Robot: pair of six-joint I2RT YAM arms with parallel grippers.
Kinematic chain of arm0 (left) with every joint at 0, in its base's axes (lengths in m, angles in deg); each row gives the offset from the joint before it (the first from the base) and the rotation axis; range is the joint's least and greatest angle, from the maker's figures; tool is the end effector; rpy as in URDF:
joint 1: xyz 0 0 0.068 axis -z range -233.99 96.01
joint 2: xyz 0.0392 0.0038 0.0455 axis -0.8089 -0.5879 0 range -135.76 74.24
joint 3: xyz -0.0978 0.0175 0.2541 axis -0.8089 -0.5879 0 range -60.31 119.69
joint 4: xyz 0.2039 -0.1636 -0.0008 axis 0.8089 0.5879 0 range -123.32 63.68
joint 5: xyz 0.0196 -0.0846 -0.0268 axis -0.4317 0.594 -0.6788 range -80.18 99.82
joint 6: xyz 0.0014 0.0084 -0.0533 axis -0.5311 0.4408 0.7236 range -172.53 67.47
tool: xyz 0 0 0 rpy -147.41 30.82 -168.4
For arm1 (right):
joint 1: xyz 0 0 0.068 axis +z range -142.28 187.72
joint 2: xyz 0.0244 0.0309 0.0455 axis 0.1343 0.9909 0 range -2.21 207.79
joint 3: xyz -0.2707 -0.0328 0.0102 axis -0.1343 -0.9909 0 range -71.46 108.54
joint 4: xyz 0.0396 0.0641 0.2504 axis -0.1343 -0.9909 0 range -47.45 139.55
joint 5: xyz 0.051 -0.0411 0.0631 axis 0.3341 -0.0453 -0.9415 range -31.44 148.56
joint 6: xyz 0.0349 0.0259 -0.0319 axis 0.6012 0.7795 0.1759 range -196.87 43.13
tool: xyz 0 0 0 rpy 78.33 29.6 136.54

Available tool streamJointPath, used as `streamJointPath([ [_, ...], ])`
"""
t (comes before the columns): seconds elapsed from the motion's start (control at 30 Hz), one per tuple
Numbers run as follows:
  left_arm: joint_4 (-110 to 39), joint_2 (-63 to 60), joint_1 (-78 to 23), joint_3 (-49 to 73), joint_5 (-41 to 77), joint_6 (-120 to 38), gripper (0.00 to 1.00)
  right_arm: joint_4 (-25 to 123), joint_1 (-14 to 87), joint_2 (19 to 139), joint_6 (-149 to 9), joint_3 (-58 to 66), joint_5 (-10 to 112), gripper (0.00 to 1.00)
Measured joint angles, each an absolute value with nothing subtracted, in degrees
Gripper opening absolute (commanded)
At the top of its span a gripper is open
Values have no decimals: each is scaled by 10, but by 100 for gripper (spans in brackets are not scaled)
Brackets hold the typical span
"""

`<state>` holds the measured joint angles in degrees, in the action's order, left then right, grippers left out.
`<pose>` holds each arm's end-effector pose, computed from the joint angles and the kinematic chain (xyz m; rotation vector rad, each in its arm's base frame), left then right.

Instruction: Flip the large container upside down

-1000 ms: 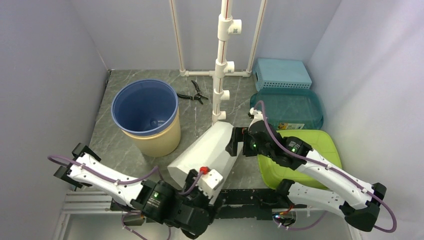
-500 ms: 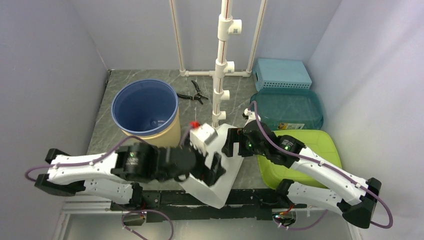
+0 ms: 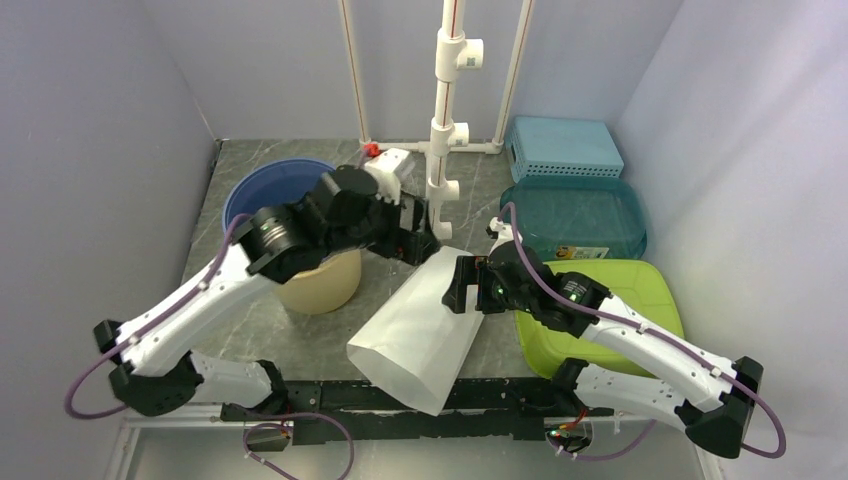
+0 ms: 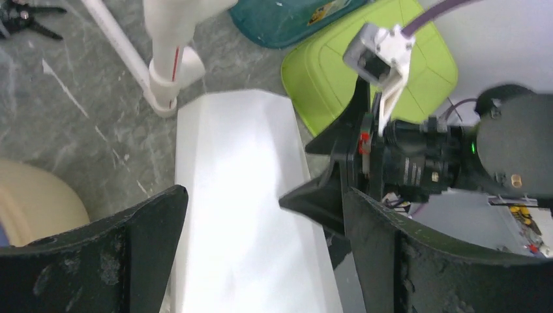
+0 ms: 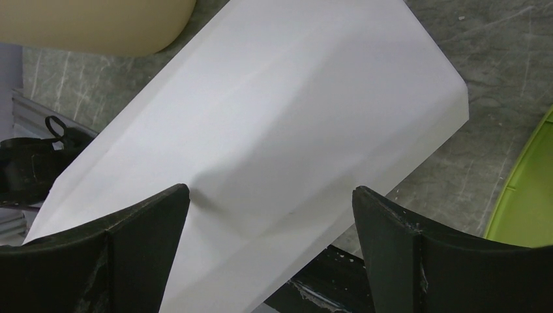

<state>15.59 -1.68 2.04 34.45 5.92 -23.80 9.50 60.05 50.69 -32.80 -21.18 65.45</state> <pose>0.1490 -0.2168 0.4505 0.4778 2.1500 -0.8004 0.1187 0.1468 0.2988 -0.1105 2.4155 0.6929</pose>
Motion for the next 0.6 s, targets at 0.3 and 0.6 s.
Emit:
streamJointPath([
  [0.3, 251, 178, 23, 252, -17, -142, 94, 95, 601, 514, -328, -210, 655, 100],
  [0.6, 383, 181, 23, 252, -64, -92, 94, 95, 601, 524, -329, -203, 655, 100],
])
